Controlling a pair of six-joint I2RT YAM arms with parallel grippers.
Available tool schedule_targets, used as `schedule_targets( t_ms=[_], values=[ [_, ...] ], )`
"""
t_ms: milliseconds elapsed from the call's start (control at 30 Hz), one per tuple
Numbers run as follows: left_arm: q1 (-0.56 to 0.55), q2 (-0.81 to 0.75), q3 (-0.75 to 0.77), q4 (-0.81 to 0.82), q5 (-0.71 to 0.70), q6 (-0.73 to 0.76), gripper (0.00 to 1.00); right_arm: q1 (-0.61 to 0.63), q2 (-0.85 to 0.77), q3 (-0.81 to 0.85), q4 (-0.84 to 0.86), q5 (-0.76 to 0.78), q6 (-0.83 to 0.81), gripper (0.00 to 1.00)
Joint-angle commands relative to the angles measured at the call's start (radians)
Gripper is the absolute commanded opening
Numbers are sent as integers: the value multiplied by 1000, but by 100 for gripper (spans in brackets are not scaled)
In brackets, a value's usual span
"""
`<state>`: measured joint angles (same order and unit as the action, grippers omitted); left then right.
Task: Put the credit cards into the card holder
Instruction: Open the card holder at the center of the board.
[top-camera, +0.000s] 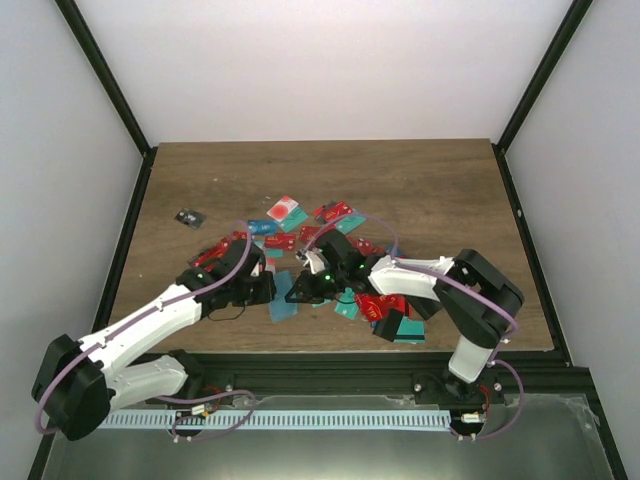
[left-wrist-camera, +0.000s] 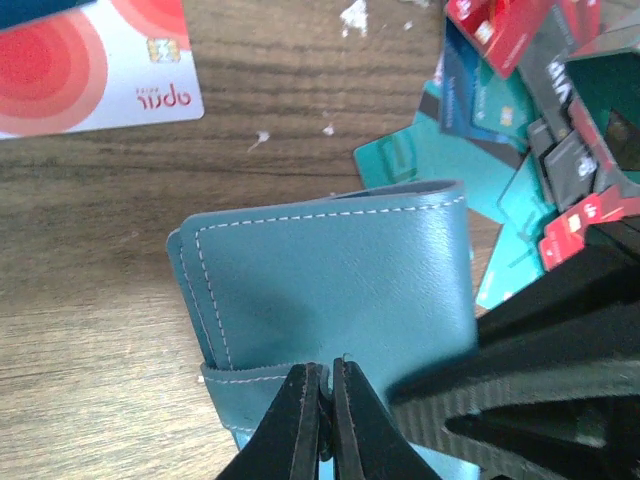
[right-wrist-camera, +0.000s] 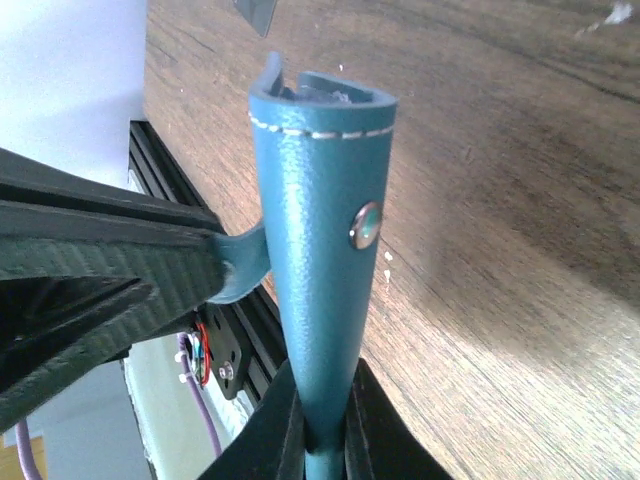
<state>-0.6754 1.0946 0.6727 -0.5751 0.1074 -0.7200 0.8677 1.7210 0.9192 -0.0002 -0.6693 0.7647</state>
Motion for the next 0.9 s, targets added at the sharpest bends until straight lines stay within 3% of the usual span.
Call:
schedule_targets(
  t_ms=[0, 33, 133, 233, 333, 567, 733, 867],
  values=[
    [2, -30, 98, -6, 18, 17, 4, -15, -55, 40, -43, 9, -6, 1],
    [1, -30, 118, -22, 15, 17, 6, -18, -74, 48, -56, 15, -2, 1],
    [2, -29, 186, -64, -3, 37, 26, -27, -118, 72, -74, 32, 14, 1],
    [2, -25, 255, -123, -55, 54, 31, -39, -152, 102, -115, 51, 18, 1],
    [2, -20, 311, -175, -91, 59, 49, -52, -180, 142, -179, 74, 3, 1],
    [1, -20, 349, -191, -86, 105, 61, -99, -246, 184, -297, 123, -11, 1],
    [0, -52, 298, -168, -87, 148, 59, -122, -302, 173, -308, 86, -16, 1],
    [2, -76, 249, -158, -133, 139, 40, -143, -339, 160, -306, 27, -20, 1]
  ],
)
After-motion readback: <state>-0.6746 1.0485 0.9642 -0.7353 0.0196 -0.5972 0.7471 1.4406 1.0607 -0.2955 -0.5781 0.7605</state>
